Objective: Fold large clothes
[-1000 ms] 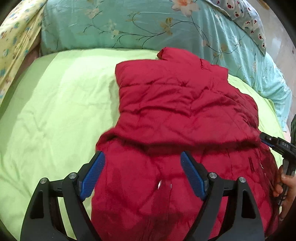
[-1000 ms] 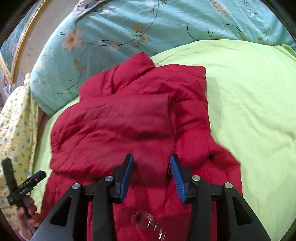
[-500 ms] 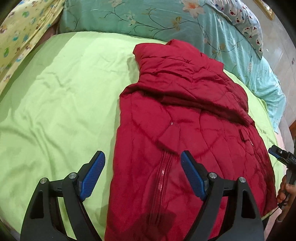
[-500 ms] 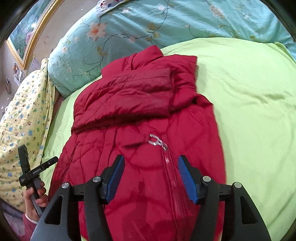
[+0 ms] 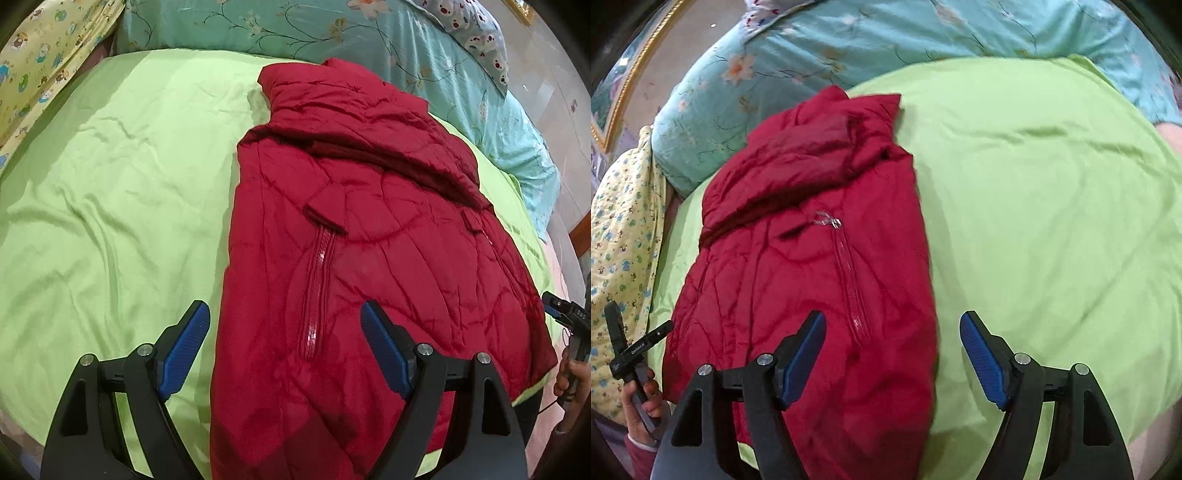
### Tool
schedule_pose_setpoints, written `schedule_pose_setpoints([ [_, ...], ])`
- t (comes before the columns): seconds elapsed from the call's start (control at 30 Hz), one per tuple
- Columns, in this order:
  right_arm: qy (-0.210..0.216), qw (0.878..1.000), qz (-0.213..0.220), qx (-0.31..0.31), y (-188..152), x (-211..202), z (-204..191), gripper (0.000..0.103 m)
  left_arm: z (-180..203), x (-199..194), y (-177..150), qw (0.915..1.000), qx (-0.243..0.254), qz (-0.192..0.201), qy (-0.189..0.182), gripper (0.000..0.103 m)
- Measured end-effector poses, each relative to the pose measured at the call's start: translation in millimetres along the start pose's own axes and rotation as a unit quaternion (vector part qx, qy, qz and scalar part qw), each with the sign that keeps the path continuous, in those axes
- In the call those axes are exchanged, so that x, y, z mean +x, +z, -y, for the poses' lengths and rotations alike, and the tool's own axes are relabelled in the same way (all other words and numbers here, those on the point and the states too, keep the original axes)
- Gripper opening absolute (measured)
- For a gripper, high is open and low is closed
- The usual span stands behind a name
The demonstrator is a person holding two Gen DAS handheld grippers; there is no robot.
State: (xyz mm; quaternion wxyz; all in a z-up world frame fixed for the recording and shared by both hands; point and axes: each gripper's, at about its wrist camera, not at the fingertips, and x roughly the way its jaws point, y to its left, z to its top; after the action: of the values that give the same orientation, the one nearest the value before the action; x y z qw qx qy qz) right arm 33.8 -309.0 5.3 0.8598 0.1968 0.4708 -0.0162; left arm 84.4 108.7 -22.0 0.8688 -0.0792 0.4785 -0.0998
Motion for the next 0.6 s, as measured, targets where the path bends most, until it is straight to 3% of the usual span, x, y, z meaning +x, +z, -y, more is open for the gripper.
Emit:
schedule_pose_setpoints([
  [0.43, 0.003, 0.997, -0.059, -0.051, -36, 12, -13, 0.075, 1, -11, -29, 0.9998, 0.014, -0.012, -0.01, 0.085],
  [0.5, 0.005, 0.996, -0.066, -0.058, -40, 10, -10, 0.064, 1, -12, -34, 0.9997, 0.016, -0.014, -0.011, 0.085],
  [0.57, 0.017, 0.995, -0.075, -0.06, -43, 5, -6, 0.037, -1, -13, -38, 0.9996, 0.017, -0.017, -0.011, 0.085],
  [0.6, 0.024, 0.995, -0.077, -0.059, -45, 0, -1, 0.033, -2, -13, -40, 0.9996, 0.017, -0.019, -0.01, 0.085],
])
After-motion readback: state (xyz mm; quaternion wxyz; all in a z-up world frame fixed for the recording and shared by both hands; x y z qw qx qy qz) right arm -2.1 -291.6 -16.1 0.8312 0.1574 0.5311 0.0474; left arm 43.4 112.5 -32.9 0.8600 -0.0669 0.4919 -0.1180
